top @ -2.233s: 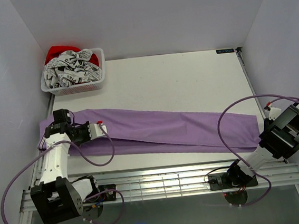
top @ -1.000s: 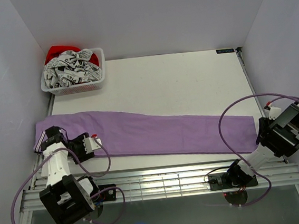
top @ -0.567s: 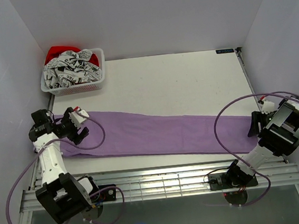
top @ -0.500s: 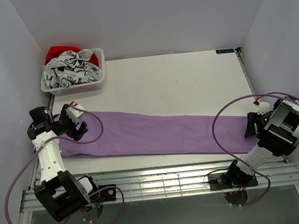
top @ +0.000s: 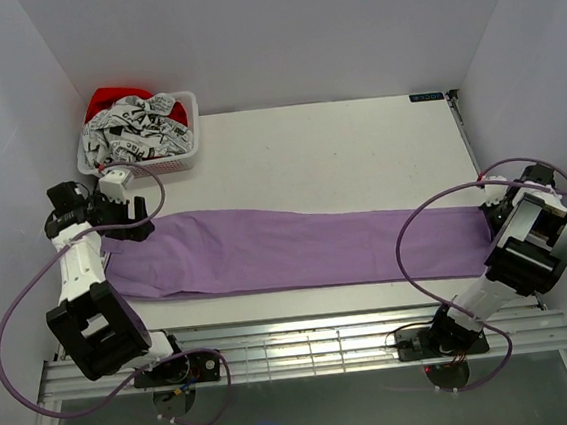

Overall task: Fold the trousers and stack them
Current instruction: Fold the trousers

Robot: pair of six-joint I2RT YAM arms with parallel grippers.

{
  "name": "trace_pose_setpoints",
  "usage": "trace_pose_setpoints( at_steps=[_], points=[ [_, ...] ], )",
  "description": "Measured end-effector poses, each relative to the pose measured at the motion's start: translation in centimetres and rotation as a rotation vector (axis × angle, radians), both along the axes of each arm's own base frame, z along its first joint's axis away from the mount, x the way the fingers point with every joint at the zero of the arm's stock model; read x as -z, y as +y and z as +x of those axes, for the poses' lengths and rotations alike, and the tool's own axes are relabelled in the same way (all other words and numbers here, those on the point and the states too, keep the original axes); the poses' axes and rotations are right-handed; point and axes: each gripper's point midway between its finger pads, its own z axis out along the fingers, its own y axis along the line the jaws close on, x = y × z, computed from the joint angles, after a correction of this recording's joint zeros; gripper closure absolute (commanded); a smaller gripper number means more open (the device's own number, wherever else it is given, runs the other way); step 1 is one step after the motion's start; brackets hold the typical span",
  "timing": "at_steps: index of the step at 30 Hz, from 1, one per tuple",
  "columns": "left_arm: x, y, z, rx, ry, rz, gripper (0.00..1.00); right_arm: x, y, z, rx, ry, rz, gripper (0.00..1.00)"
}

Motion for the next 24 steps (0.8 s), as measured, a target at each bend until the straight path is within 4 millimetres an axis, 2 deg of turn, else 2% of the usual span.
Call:
trace_pose_setpoints(
  at_steps=[1,3,4,6,7,9,11,15,19,22,24],
  points=[
    [0.1,0.1,-0.1,-0.011,0.007,0.000,0.12,-0.3,-1.0,0.7,0.000,-0.010,-0.028,0.92],
    [0.3,0.3,-0.2,-0.030,0.019,0.005,0.12,-1.0,-2.5,2.1,0.000,-0.033,-0.072,0.81],
    [0.5,0.6,-0.3,-0.045,0.029,0.015,0.13,-1.4,-3.1,2.8,0.000,-0.047,-0.088,0.60],
    [1.1,0.9,-0.6,-0.059,0.048,0.023,0.13,-2.5,-4.1,4.1,-0.008,-0.073,-0.117,0.36],
    [1.5,1.1,-0.9,-0.068,0.065,0.026,0.13,-3.1,-4.2,4.6,-0.009,-0.088,-0.120,0.19],
    [2.5,1.4,-1.4,-0.087,0.103,0.027,0.14,-4.3,-3.8,5.9,-0.032,-0.121,-0.117,0.06],
    [3.4,1.7,-1.7,-0.102,0.139,0.019,0.15,-5.5,-2.1,7.0,-0.082,-0.154,-0.099,0.03],
    [5.1,1.7,-2.0,-0.115,0.216,-0.031,0.19,-8.7,4.5,8.8,-0.238,-0.240,-0.014,0.07],
    [4.9,1.0,-0.5,-0.061,0.222,-0.113,0.20,-11.7,13.8,10.3,-0.429,-0.332,0.138,0.16],
    [3.1,0.3,2.3,0.040,0.149,-0.156,0.20,-11.8,20.1,10.4,-0.538,-0.332,0.276,0.23],
    [1.9,-0.3,4.5,0.117,0.092,-0.158,0.21,-10.9,23.6,10.1,-0.584,-0.291,0.368,0.30]
  ],
)
